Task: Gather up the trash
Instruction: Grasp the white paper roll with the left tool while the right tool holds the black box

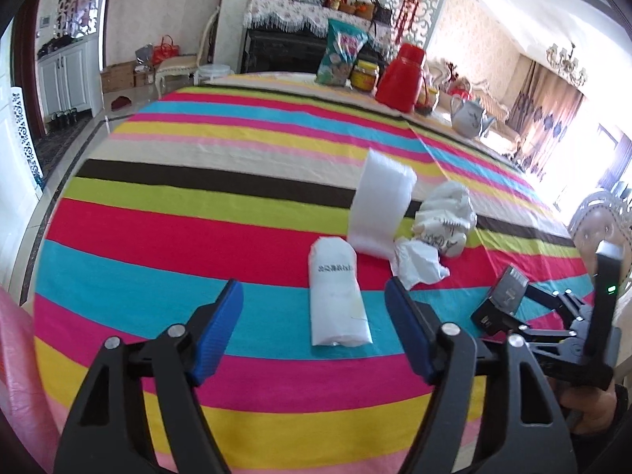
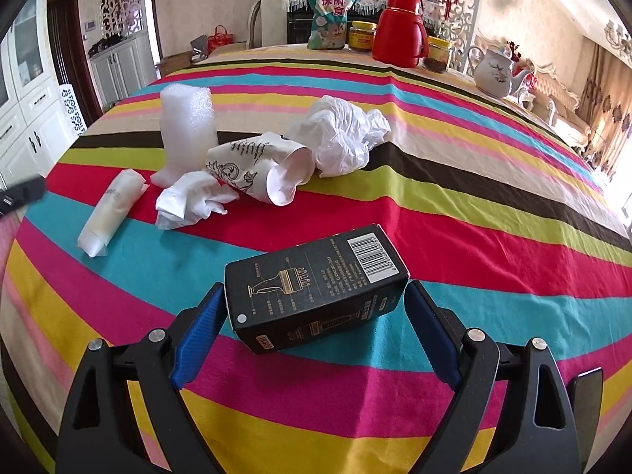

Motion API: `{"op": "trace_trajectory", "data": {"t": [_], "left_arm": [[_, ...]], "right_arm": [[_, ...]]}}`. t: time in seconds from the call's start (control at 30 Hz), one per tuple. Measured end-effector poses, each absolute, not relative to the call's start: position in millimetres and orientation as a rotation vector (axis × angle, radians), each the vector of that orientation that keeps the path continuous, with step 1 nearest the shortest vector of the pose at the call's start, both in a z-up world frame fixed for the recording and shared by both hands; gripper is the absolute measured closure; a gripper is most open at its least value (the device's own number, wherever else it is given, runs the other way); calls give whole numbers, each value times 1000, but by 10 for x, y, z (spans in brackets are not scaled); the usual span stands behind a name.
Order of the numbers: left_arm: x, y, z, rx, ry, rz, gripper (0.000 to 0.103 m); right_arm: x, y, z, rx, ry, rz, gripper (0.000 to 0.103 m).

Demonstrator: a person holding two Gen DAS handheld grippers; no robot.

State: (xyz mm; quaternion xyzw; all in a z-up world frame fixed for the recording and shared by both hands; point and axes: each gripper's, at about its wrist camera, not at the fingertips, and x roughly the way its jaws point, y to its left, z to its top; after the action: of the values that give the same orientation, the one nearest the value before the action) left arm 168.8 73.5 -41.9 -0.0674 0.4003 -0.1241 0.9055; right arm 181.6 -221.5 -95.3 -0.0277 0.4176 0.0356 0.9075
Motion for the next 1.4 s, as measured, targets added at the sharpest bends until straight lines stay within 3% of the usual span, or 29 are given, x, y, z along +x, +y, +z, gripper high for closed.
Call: {"op": "trace_trajectory", "data": {"t": [0.17,0.43,0.67,1.4], "left_arm": [[1863,528,-666,-111,899,-263,37],[2024,364,-933,-59,986,-235,61],[2016,337,-869,-20,969,-231,75],[1557,715,-123,-117,775,-212,75]], "right_arm": [[1808,-2231,-955,-46,857,88,19],[1826,-2183,-960,-76,849,126,19],[1832,-2152,-962,-89,842,152,20],[1565,-2243,-299,31,706,296,21]]}}
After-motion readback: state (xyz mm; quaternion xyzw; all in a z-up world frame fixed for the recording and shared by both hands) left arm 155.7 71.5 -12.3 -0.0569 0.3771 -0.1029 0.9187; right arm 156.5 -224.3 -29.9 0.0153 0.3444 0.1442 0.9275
